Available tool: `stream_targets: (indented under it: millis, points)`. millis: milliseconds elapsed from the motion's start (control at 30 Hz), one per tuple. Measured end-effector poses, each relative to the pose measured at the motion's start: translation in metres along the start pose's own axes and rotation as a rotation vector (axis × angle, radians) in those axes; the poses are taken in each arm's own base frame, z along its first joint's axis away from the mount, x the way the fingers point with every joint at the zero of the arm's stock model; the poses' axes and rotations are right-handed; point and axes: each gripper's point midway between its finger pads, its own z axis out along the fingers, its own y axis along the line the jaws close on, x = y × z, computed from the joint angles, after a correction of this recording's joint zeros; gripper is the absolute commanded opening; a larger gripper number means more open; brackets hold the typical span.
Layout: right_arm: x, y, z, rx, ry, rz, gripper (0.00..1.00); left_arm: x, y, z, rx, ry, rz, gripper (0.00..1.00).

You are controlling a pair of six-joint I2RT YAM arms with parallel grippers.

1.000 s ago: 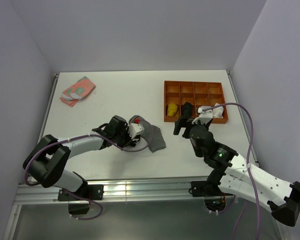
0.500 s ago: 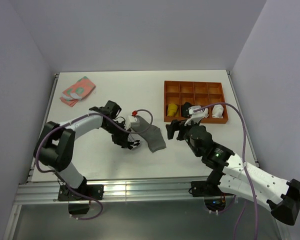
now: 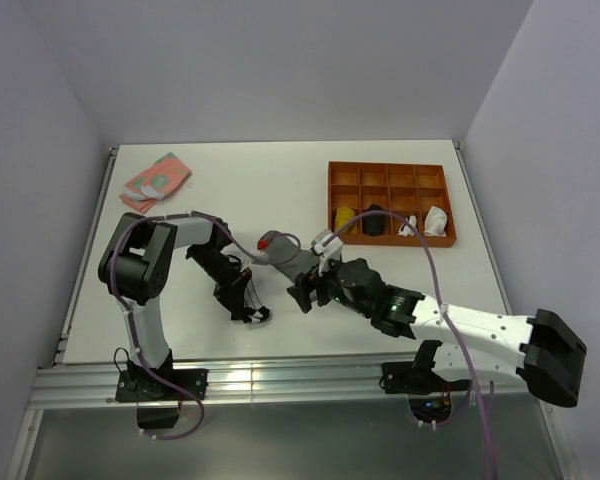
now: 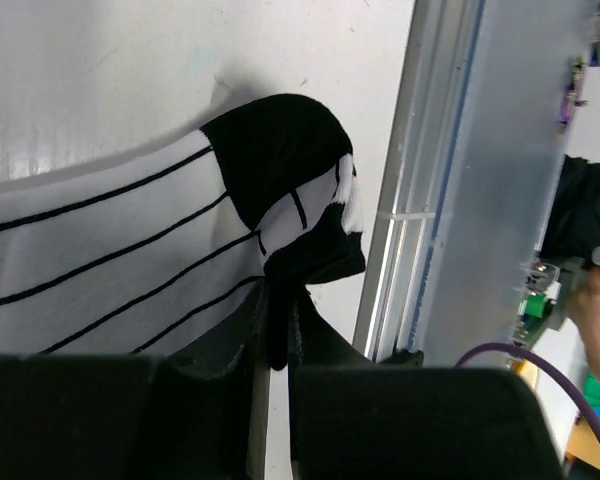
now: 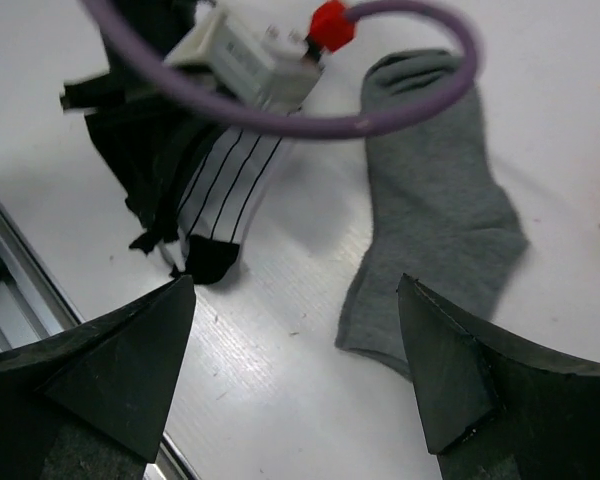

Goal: Roll the socks
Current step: Roll the sock at the center of the board.

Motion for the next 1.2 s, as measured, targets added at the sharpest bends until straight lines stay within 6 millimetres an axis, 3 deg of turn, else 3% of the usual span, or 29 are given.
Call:
stream_targets:
  millis: [167,300,433,700,967,1200]
  points:
    - [0.042,0.026,0.029,-0.076,0.124,-0.070,0.87,0.000,0.004,-0.007,0.049,-0.022,-0.024,0.00]
    - [0.063,0.052,0.051,-0.128,0.201,-0.129,0.86,0.004,0.006,-0.006,0.071,-0.022,-0.046,0.00]
    - [0.067,0.074,0.065,-0.181,0.211,-0.160,0.86,0.005,0.005,-0.006,0.077,-0.020,-0.045,0.00]
    - [0.061,0.096,0.080,-0.232,0.201,-0.196,0.86,0.007,0.006,-0.004,0.102,-0.016,-0.073,0.00]
    - [0.084,0.103,0.086,-0.247,0.256,-0.236,0.85,0.006,0.007,-0.004,0.109,-0.017,-0.083,0.00]
    - [0.089,0.105,0.091,-0.244,0.269,-0.257,0.84,0.006,0.007,-0.004,0.110,-0.020,-0.086,0.00]
